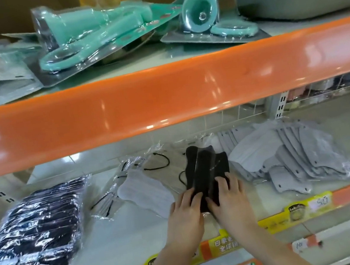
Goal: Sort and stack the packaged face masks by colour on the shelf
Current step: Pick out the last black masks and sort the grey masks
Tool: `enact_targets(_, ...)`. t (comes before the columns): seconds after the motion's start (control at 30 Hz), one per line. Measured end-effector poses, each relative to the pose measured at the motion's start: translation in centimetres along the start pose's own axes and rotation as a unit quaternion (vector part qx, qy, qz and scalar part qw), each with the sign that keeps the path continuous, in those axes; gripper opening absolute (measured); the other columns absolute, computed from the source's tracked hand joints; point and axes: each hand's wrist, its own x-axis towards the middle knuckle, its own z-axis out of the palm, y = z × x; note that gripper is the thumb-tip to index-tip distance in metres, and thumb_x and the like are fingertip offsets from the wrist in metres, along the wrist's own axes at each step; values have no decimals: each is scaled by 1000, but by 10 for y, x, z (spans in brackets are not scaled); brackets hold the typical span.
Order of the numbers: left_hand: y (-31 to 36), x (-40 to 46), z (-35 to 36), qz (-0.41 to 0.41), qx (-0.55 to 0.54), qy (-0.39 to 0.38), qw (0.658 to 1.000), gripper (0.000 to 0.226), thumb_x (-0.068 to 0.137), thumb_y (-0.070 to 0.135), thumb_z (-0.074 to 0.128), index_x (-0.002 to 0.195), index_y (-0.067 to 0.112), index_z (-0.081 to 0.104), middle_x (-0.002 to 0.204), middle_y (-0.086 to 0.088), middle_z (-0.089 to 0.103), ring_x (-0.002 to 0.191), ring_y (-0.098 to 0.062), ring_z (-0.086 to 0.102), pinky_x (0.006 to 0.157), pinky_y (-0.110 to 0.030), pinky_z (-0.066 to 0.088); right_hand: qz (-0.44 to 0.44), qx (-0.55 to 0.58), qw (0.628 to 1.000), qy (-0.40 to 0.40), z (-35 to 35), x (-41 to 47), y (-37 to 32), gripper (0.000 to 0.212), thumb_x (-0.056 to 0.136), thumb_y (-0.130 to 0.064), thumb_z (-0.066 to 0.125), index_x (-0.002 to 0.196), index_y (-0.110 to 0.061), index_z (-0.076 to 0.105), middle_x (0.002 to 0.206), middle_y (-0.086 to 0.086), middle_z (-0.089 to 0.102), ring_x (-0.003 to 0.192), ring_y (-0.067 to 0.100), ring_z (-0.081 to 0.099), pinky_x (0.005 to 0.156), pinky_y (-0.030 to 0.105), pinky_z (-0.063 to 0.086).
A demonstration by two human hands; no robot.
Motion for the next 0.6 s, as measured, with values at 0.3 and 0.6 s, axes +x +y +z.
enact_targets(0.3,6,-2,-1,1,30,46,999,36,80,27,44,105,21,70,115,2,65,110,-16,56,82,-31,55,82,181,980,9,-6,4,6,45,81,-10,72,120,1,53,114,18,55,106,32,54,86,38,51)
enact_targets(0.6,5,-3,-1,27,46,103,993,28,83,29,44,84,22,72,108,3,68,113,-14,49,82,-37,55,110,349,931,-10,-32,3,12,28,93,-4,56,113,-24,55,95,-11,59,79,-3,57,64,7,43)
